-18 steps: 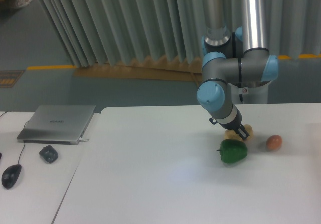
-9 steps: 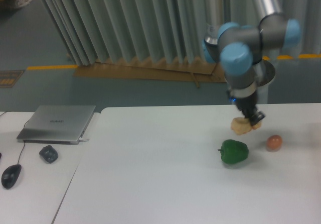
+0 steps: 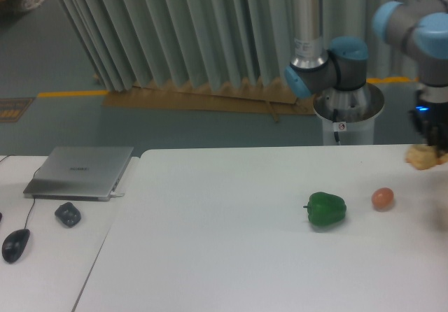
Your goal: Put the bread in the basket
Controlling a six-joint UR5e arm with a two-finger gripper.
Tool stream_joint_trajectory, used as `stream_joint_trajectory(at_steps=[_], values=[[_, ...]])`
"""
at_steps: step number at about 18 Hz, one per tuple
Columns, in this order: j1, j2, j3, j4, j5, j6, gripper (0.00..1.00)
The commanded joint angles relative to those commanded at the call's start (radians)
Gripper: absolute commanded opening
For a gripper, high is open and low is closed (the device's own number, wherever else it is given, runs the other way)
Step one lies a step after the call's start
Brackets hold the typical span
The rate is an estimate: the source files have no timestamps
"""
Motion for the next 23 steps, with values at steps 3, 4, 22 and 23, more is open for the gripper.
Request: stream_joint_trajectory(at_steps=[3,4,22,23], values=[[-0.001,-0.055,-0.009,0.067,0.178,0.073,0.30],[0.000,-0.069,-0.009,0.081,0.195,0.076,0.30],[-0.082,-0.123,0.046,0.134,0.211,0.110,1.00],[-0.087,-0.118,0.052,0.134,0.168,0.103,1.00]])
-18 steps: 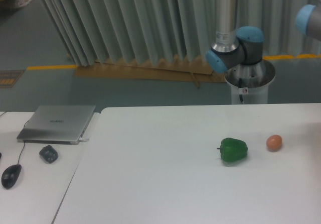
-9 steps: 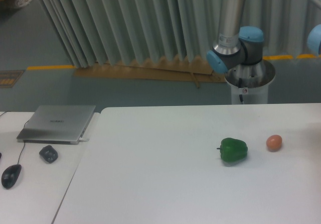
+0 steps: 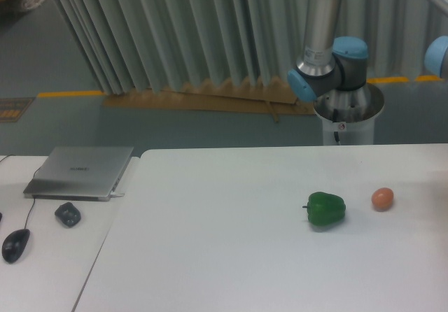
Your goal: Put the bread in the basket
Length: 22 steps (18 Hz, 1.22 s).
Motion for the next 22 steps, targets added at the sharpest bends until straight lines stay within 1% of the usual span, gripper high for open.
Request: stream_joint_trajectory(at_steps=[1,2,3,4,7,8,10,11,13,15,22], values=[[-0.002,0.002,0.002,0.000,-0.089,-0.012,1.00],[0.009,0.003,0.020,-0.003,-0.246,-0.062,1.00],[0.012,0.005,0.046,-0.017,-0.307,-0.086,1.00],[0.012,0.005,0.070,-0.044,-0.338,-0.089,1.00],[0.005,-0.026,0.161,-0.188,-0.343,-0.066,1.00],[0.003,-0.035,0.179,-0.218,-0.343,-0.040,1.00],[-0.011,-0.037,0.180,-0.227,-0.339,0.064,1.00],[-0.017,-0.035,0.170,-0.222,-0.341,0.101,1.00],[-0.038,-0.037,0.167,-0.219,-0.333,0.103,1.00],[-0.054,-0.035,0.167,-0.221,-0.294,0.107,1.00],[-0.058,-0.029,0.170,-0.219,-0.275,0.113,1.00]])
